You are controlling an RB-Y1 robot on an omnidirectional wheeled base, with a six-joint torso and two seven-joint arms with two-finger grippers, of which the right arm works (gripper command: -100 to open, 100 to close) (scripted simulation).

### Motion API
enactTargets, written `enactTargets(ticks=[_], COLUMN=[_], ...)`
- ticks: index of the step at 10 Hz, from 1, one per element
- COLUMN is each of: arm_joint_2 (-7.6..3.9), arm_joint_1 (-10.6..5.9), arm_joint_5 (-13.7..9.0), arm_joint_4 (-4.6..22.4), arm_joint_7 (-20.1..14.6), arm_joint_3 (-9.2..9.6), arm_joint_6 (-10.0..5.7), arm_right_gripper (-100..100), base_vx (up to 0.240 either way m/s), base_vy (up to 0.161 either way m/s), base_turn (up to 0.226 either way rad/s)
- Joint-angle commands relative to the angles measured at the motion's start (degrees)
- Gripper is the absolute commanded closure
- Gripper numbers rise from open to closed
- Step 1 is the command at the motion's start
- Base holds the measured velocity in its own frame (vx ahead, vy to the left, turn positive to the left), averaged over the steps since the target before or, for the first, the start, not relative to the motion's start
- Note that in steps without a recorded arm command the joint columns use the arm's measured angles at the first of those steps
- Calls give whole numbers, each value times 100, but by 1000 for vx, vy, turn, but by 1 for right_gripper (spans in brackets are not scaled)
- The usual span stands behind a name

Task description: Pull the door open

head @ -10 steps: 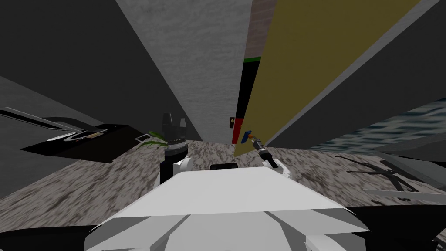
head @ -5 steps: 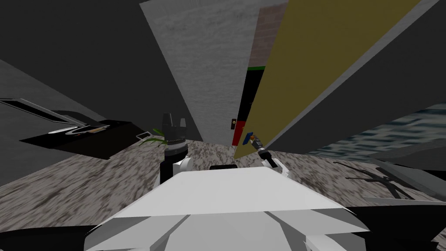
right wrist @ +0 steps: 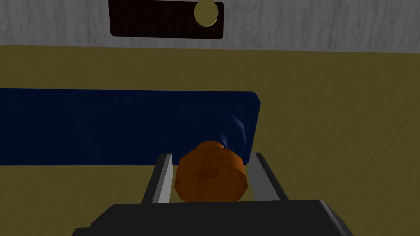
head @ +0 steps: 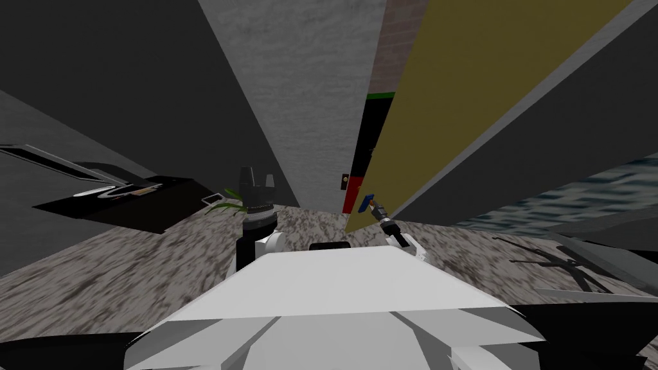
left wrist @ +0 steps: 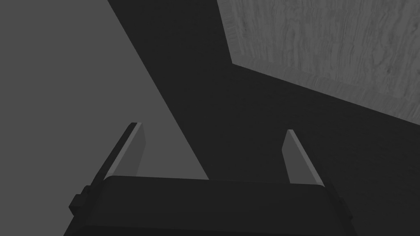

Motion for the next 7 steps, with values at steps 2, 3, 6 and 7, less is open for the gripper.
enactTargets(ticks=[2, 3, 6, 7], arm_joint_2=[-104, -137, -382, -468], arm_joint_1=[47, 62, 172, 210], arm_joint_5=[21, 27, 76, 93], arm_joint_4=[34, 45, 125, 154], arm_joint_7=[-91, -120, -335, -411], arm_joint_3=[38, 50, 137, 168], arm_joint_6=[-156, -205, -570, -698], arm_right_gripper=[100, 100, 100, 100], base_vx=[-49, -143, -205, -253], base_vy=[-46, -171, -181, -144], base_turn=[101, 238, 273, 249])
